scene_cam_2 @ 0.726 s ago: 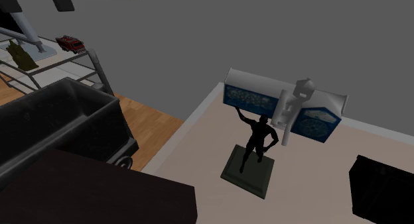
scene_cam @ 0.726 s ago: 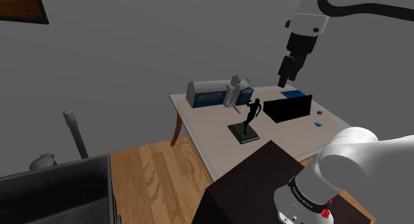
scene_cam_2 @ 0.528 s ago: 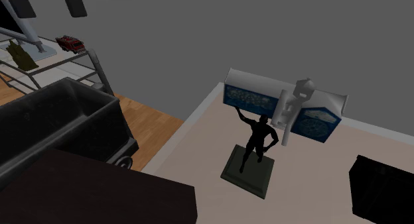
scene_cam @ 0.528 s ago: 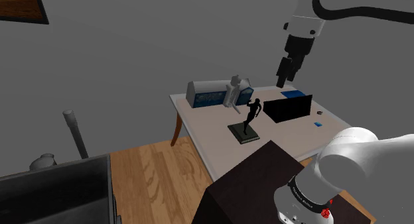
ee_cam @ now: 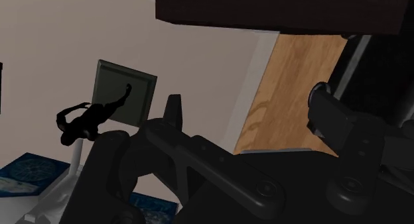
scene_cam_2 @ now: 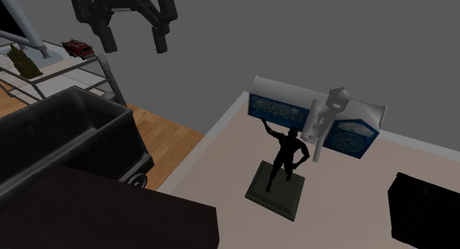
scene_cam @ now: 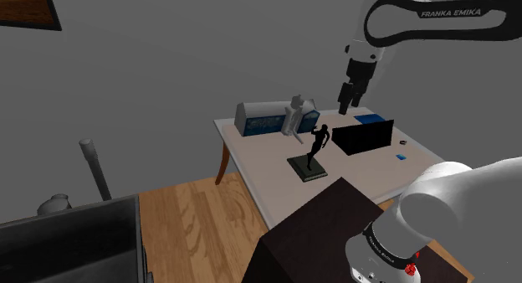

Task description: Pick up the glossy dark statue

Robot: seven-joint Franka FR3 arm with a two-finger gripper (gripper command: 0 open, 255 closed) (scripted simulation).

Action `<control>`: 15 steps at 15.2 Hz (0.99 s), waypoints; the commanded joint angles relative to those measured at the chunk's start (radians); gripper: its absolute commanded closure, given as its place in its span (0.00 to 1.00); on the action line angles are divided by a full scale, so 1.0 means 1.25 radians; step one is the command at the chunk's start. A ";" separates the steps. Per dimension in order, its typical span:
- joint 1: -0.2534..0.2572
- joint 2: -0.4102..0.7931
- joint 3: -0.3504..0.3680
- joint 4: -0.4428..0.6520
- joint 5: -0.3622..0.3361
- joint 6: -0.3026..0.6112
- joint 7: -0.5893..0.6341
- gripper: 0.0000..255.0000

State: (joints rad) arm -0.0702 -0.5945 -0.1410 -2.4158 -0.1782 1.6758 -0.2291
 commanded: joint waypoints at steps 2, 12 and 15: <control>-0.014 0.082 -0.038 0.012 -0.023 0.069 -0.033 0.00; -0.047 0.365 -0.135 0.121 -0.036 0.238 -0.135 0.00; -0.059 0.457 -0.156 0.172 -0.022 0.277 -0.170 0.00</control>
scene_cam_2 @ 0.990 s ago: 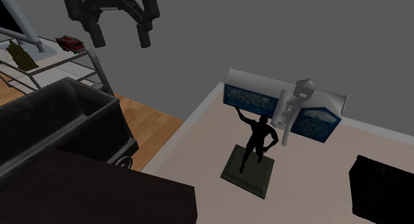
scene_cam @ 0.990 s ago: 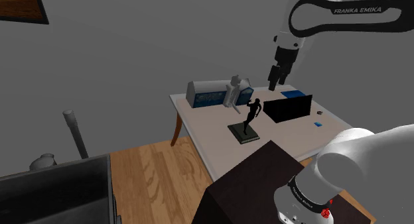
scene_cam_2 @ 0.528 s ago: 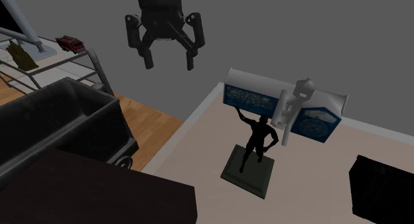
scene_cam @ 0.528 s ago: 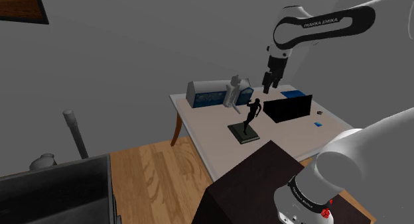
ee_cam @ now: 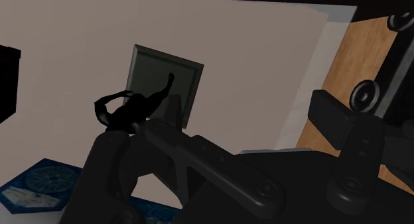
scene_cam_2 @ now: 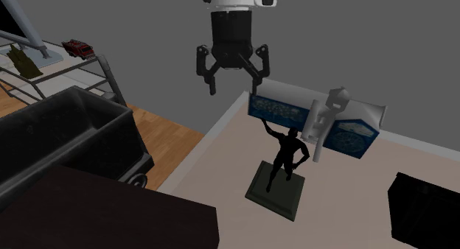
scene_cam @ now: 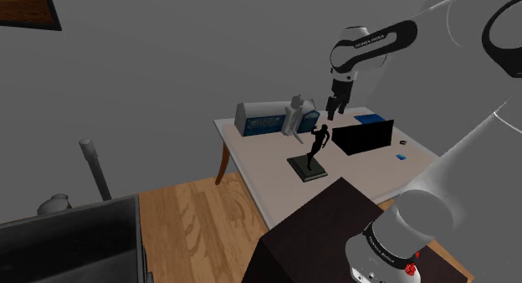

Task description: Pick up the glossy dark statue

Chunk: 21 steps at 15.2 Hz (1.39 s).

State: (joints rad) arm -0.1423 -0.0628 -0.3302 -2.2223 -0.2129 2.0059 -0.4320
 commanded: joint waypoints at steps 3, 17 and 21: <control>-0.018 0.126 -0.019 0.078 0.027 0.043 -0.045 0.00; -0.152 0.574 -0.014 0.488 0.139 0.063 -0.182 0.00; -0.156 0.600 -0.009 0.484 0.144 0.091 -0.179 0.00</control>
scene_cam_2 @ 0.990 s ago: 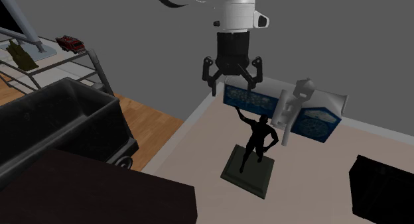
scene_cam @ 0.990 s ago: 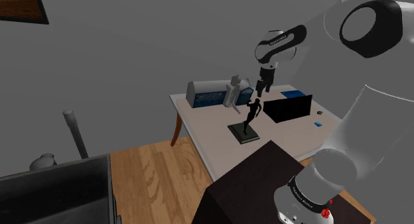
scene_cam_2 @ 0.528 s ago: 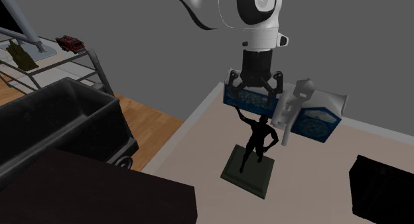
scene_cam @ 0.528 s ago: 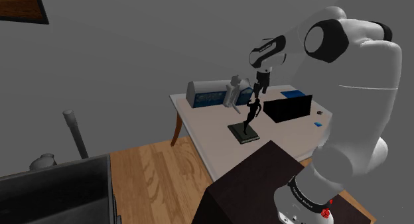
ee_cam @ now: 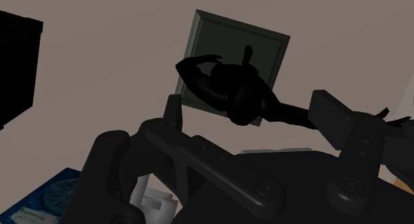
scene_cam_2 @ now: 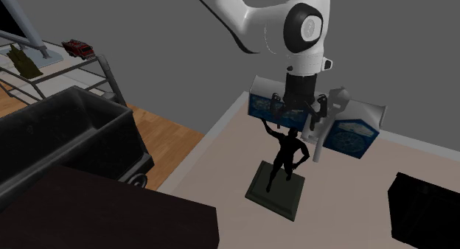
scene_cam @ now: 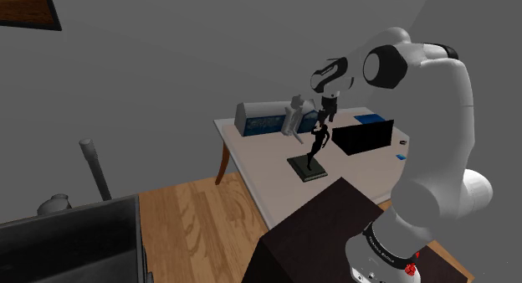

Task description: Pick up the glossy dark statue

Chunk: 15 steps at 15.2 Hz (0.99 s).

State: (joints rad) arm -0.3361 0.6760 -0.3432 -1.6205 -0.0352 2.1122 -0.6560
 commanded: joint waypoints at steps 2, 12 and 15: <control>-0.003 0.023 0.004 0.002 0.005 0.020 0.002 0.00; -0.005 0.035 0.007 0.003 0.007 0.030 0.004 1.00; -0.005 0.034 0.006 0.002 0.007 0.031 0.003 1.00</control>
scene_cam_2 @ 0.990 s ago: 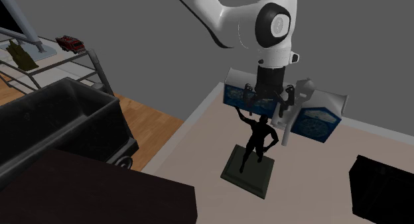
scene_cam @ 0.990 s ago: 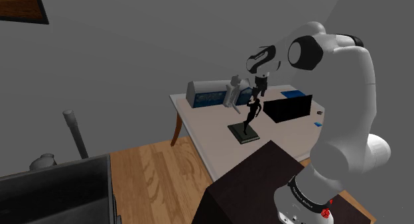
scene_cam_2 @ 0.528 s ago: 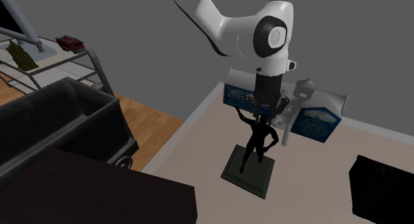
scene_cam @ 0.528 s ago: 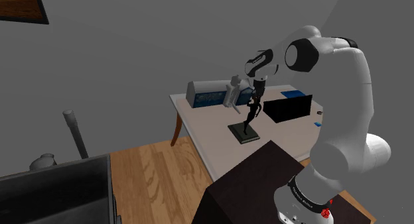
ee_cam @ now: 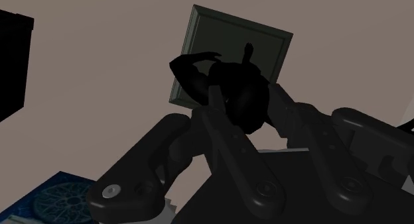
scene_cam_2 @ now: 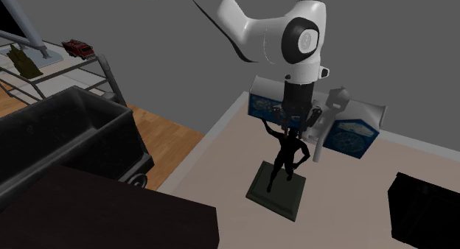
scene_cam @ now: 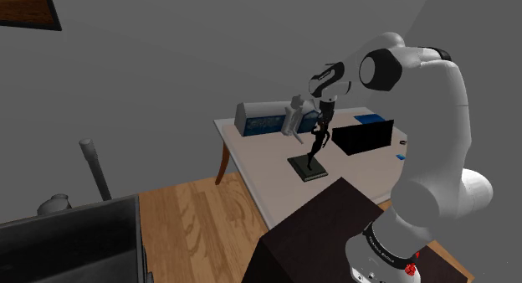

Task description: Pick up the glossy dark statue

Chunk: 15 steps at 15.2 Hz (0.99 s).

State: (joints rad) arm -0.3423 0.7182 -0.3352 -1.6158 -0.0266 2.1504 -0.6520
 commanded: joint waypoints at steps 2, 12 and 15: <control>0.002 -0.014 -0.003 -0.002 -0.003 -0.013 -0.001 1.00; 0.011 -0.077 -0.014 0.010 -0.016 -0.086 -0.009 1.00; 0.014 -0.094 -0.017 0.017 -0.019 -0.109 -0.011 1.00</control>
State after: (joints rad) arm -0.3265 0.6097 -0.3550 -1.5972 -0.0485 2.0239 -0.6649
